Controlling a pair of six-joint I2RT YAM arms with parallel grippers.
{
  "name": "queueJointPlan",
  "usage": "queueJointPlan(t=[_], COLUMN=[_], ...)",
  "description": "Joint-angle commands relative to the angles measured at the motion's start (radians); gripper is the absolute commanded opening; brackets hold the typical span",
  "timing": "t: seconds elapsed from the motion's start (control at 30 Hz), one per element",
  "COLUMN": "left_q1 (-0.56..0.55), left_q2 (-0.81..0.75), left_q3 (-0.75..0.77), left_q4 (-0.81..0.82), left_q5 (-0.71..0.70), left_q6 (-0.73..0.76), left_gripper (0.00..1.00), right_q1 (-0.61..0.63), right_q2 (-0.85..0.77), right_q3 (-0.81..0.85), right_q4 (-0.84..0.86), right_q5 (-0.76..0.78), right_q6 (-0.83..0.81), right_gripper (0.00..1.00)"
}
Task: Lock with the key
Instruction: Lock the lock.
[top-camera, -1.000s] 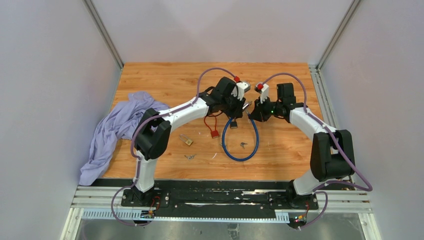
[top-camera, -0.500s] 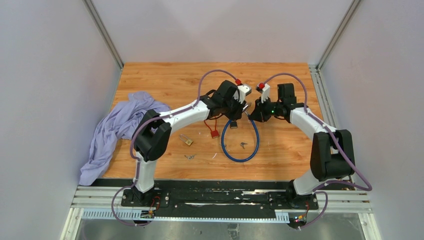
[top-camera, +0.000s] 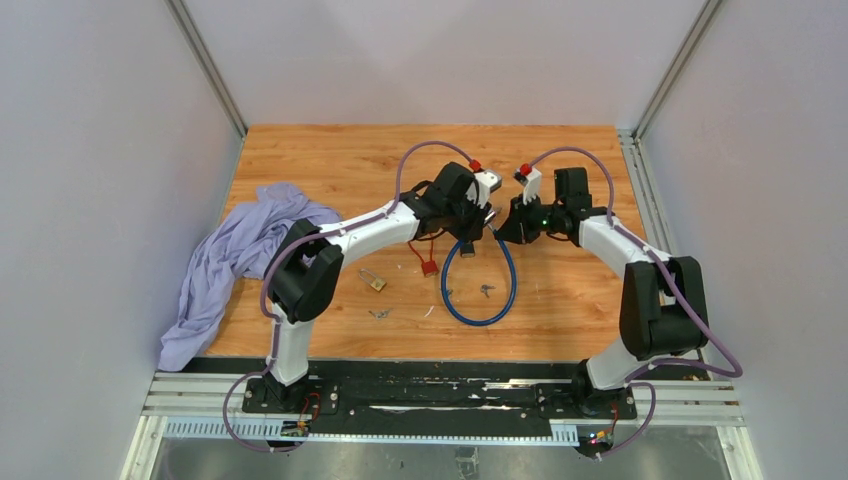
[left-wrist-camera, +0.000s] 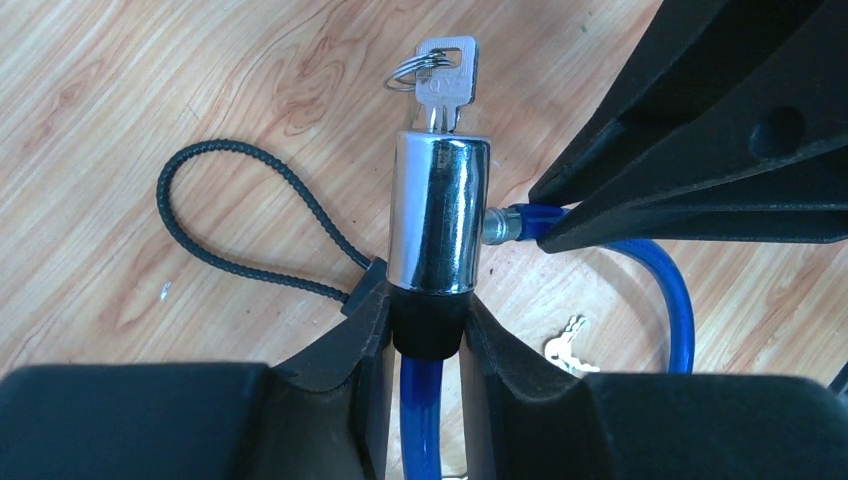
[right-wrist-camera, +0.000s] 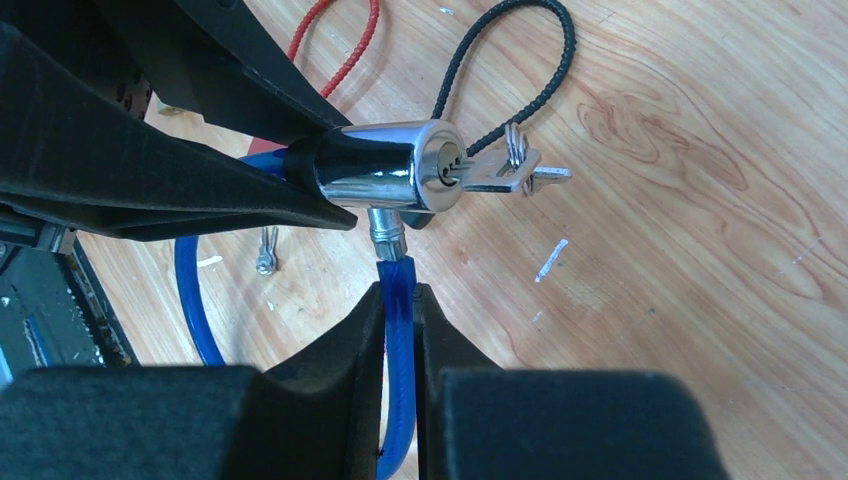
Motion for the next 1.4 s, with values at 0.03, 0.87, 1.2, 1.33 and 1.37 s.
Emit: queueJointPlan(t=[0.03,0.87,1.2,1.33,1.37], left_q1=[-0.037,0.053,0.06,0.063,0.065], left_q2=[0.027,-0.005,-0.02,-0.029,-0.031], left_q3=[0.016,0.005,-0.001,-0.005,-0.007], left_q4=[0.012,0.043,0.048,0.051,0.052], left_q5=[0.052,0.093,0.092,0.098,0.101], left_q6=[-0.026,-0.079,-0.079,-0.085,-0.086], left_gripper=[0.0,0.0,0.0,0.0,0.0], right_q1=[-0.017,-0.057,-0.057,-0.053,-0.05], right_q2=[0.008,0.047,0.061,0.07,0.075], right_q3=[0.01,0.099,0.071,0.047,0.045], right_q4=[0.102,-0.071,-0.21,-0.209,-0.205], right_q5=[-0.074,-0.082,-0.08,-0.091,-0.093], right_q6=[0.11,0.059,-0.053,-0.06,-0.059], right_gripper=[0.01,0.26,0.48,0.49,0.49])
